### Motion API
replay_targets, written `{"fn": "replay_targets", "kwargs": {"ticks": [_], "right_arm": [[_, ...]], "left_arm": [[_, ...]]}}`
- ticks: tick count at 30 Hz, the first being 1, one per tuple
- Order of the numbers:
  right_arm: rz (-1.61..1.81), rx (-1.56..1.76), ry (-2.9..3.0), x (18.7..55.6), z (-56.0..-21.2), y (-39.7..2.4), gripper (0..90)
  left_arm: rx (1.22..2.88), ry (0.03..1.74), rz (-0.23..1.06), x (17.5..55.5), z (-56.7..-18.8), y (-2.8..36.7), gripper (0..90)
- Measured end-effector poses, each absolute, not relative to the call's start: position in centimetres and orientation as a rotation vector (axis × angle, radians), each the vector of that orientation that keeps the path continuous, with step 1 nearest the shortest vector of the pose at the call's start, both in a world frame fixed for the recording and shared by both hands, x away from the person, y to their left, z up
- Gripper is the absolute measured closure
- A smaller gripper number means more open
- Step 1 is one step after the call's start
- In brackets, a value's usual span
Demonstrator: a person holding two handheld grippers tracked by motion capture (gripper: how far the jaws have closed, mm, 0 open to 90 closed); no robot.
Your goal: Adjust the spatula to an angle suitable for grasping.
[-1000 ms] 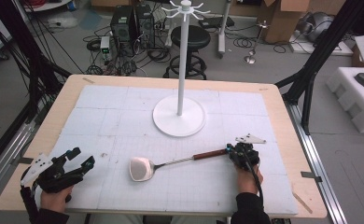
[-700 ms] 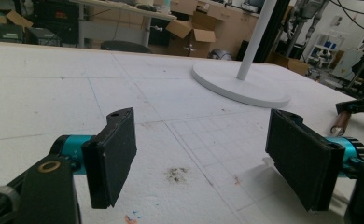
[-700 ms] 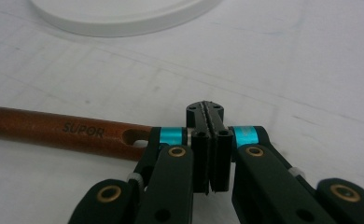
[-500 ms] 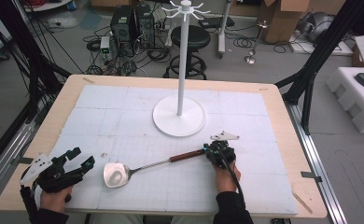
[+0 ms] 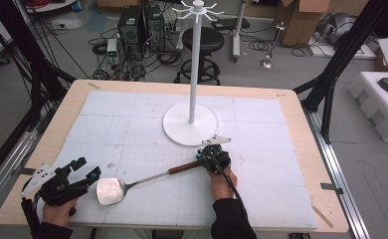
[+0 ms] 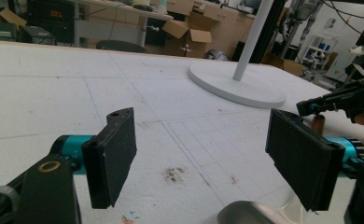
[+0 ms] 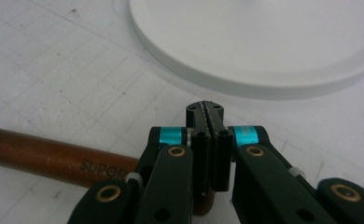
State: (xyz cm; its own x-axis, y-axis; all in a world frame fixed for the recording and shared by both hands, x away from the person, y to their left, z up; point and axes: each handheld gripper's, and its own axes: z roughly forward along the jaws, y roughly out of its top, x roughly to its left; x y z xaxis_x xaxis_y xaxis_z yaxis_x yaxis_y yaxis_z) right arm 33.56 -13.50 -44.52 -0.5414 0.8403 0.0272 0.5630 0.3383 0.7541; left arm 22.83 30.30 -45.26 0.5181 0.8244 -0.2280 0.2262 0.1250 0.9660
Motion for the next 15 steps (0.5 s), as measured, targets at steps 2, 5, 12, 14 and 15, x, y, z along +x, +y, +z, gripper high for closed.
{"fn": "replay_targets", "kwargs": {"ticks": [2,5,12,14,15], "right_arm": [[1.081,1.259,2.192,33.2,-43.8,-14.4,89.6],[1.093,1.283,2.16,32.8,-43.3,-15.5,89.6],[1.088,1.27,2.222,30.5,-43.8,-17.3,89.6],[1.076,1.238,2.27,30.1,-44.2,-16.7,89.6],[1.074,1.218,2.301,29.8,-44.5,-16.0,89.6]], "left_arm": [[1.413,0.978,0.555,22.8,-45.3,30.3,24.9],[1.414,0.978,0.554,22.8,-45.3,30.3,24.8],[1.419,0.983,0.563,22.8,-45.2,30.2,24.8],[1.418,0.984,0.564,22.8,-45.3,30.2,24.8],[1.419,0.984,0.565,22.8,-45.2,30.2,24.9]]}}
